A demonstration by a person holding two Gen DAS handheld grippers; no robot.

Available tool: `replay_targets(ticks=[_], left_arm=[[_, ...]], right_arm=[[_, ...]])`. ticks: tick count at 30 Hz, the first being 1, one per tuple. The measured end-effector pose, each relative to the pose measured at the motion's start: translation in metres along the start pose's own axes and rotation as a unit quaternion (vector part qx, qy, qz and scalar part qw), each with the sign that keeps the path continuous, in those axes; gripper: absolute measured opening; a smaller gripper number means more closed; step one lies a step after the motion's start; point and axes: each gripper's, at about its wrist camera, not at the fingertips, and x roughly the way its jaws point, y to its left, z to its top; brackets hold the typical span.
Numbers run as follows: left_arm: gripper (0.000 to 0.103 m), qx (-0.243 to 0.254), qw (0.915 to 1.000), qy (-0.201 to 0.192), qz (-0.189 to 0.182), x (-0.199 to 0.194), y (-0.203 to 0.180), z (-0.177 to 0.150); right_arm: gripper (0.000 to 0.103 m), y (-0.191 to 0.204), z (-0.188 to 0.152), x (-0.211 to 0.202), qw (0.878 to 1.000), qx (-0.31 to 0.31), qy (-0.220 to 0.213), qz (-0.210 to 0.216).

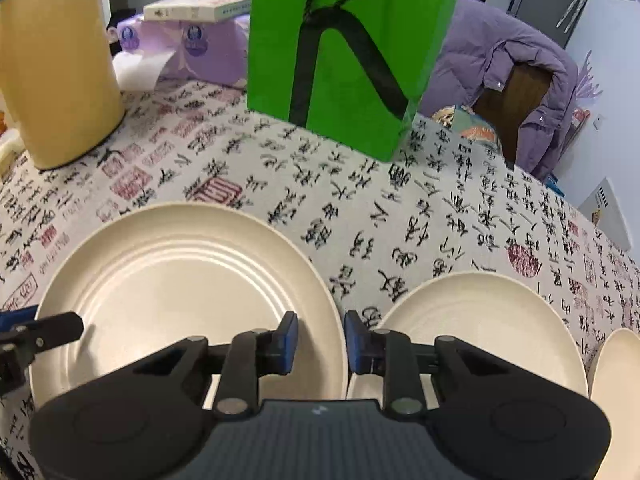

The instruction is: Organize plates and bowls

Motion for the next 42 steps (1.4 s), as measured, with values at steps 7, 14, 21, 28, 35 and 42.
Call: replay_targets(ticks=[7, 14, 21, 28, 35, 42], left_arm=[[0.015, -0.01, 0.9999, -0.002, 0.009, -0.002, 0.003, 0.0], [0.015, -0.016, 0.9991, -0.011, 0.036, -0.004, 0.007, 0.004], [0.016, -0.029, 0.9985, -0.023, 0.041, -0.008, 0.013, 0.007], [0.017, -0.044, 0.9973, -0.044, 0.038, -0.021, 0.019, 0.011], [0.017, -0.05, 0.9961, -0.063, 0.037, -0.034, 0.021, 0.013], [0.017, -0.052, 0.9948, -0.083, 0.027, -0.049, 0.023, 0.014]], right_arm=[[0.017, -0.001, -0.002, -0.004, 1.0, 0.011, 0.0, 0.01], [0.012, -0.001, -0.006, -0.01, 0.999, 0.029, -0.021, 0.041], [0.01, 0.001, -0.003, -0.025, 0.996, 0.042, -0.054, 0.05], [0.009, 0.006, -0.002, -0.042, 0.993, 0.048, -0.087, 0.061], [0.009, 0.008, -0.004, -0.059, 0.989, 0.061, -0.112, 0.069], [0.008, 0.011, -0.013, -0.079, 0.985, 0.069, -0.139, 0.071]])
